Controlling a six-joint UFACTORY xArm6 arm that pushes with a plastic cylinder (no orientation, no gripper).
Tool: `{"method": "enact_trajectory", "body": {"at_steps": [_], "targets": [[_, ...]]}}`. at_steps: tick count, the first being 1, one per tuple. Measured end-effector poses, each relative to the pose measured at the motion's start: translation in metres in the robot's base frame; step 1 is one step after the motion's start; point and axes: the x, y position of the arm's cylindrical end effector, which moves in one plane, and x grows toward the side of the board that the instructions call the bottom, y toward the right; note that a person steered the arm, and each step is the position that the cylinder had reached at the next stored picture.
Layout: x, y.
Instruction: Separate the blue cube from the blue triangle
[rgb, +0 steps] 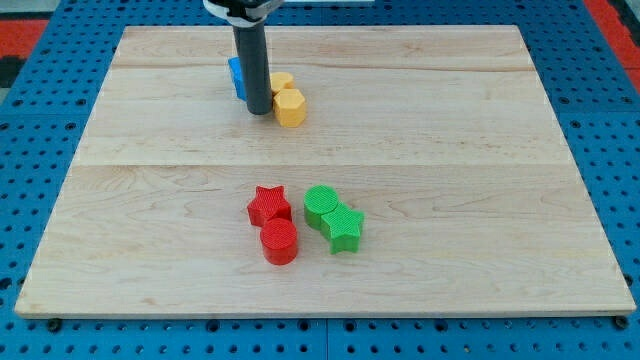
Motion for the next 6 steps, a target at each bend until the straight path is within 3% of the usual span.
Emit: {"method": "enact_trajectory", "body": {"at_steps": [2,3,4,6], "targets": [[-0.064,-0.015],[-0.068,-0.066],[-0.103,-0.093],[-0.143,-0.068]]}}
